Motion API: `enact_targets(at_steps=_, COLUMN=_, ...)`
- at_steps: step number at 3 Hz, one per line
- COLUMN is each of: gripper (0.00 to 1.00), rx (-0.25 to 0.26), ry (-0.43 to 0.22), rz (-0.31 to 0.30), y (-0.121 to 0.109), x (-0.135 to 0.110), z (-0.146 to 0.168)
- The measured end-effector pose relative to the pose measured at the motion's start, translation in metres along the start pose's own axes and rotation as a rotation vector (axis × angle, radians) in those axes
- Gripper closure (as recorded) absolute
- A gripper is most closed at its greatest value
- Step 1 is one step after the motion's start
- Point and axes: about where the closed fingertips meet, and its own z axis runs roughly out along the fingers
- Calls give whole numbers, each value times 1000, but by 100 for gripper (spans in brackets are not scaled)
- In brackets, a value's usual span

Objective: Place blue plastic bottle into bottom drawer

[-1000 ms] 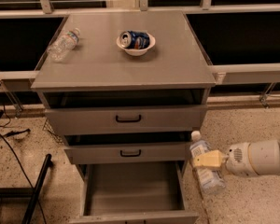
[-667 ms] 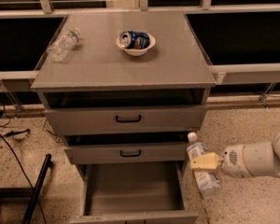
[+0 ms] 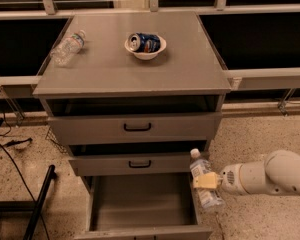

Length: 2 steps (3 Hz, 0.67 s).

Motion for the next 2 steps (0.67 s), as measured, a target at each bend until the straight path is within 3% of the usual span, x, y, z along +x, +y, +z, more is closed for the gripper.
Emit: enact_targets(at_steps=2, gripper=100, rx=-79, ry=54, rz=19, y=60, x=-3, z=57)
